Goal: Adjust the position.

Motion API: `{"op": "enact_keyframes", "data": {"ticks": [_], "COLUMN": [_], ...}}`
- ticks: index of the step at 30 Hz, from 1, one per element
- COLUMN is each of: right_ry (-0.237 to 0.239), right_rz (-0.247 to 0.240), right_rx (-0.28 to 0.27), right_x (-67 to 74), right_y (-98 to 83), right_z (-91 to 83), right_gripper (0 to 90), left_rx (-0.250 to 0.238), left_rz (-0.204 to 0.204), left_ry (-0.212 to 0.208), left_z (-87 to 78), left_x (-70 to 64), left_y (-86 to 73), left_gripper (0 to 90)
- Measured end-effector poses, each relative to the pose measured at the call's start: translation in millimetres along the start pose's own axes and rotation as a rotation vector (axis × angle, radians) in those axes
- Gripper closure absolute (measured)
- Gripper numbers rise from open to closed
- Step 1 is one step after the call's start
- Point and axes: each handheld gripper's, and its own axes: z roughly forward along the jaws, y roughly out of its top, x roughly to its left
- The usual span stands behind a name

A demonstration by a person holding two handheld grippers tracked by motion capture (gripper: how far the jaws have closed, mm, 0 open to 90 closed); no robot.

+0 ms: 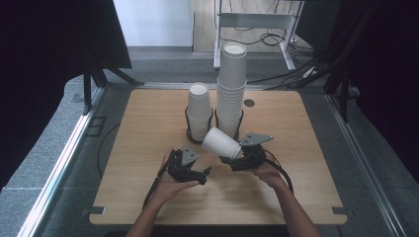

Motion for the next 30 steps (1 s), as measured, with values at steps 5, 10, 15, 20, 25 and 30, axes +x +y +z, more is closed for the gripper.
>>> {"op": "enact_keyframes", "data": {"ticks": [5,10,15,20,25,30], "right_ry": [0.004,-0.009,-0.009,-0.021,-0.026,-0.034], "right_rz": [0.02,0.035,0.059,0.078,0.071,0.082], "right_rx": [-0.032,-0.061,-0.095,-0.134,-0.162,-0.182], "right_x": [3.0,5.3,7.1,10.0,12.0,11.8], "right_y": [-5.0,-9.6,-14.9,-20.3,-25.2,-29.2], "right_z": [-0.7,-2.7,-7.5,-10.0,-12.2,-13.3], "right_gripper": [23.5,23.6,23.5,23.5,23.5,23.5], "left_rx": [0.0,0.002,0.001,-0.006,-0.02,-0.02], "left_rz": [-0.011,-0.025,-0.048,-0.067,-0.086,-0.096], "left_ry": [-0.002,-0.003,-0.01,-0.019,-0.057,-0.063], "left_z": [1.1,1.9,2.2,1.4,1.0,1.9], "left_x": [0.9,2.2,4.2,5.9,8.3,8.6], "left_y": [-1.6,-4.0,-5.6,-6.3,-8.5,-10.1], "left_gripper": [5.4,5.5,5.7,5.7,5.0,5.0]}}
